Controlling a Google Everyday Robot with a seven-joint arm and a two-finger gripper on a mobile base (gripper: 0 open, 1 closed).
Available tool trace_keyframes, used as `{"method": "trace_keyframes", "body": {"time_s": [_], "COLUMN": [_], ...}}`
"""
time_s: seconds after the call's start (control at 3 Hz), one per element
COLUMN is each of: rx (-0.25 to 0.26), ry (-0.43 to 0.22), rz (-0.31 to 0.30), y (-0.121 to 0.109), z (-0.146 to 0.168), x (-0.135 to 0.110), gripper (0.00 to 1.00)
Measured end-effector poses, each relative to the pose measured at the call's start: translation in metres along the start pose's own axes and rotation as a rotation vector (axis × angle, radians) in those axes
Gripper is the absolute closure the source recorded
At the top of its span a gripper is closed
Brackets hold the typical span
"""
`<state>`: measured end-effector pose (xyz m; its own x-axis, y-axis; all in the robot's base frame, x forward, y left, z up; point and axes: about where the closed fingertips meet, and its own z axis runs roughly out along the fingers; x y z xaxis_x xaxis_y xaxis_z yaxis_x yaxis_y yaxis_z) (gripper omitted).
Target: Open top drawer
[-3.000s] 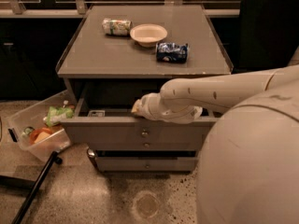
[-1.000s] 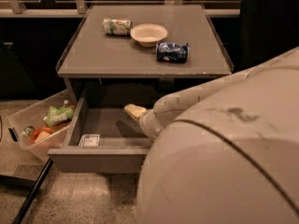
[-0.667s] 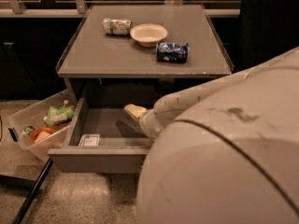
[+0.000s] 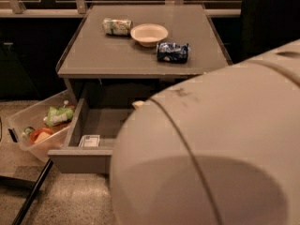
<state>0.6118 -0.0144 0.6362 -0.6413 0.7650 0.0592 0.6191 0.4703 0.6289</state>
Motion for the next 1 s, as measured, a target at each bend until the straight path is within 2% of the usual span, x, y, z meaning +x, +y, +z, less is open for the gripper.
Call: {"method": "trace_keyframes", "body": {"time_s": [0.33,0.67,1.0], "rx": [0.060,0.077,0.077], "ry": [0.037,0.103,0.103], "rz": [0.157,0.236,0.236], "y": [-0.010,-0.010,-0.010], "z": [-0.004,-0.005,-0.005], "x": [-0.024,-0.009,-0.009], "gripper": [0.00,0.00,0.00]}}
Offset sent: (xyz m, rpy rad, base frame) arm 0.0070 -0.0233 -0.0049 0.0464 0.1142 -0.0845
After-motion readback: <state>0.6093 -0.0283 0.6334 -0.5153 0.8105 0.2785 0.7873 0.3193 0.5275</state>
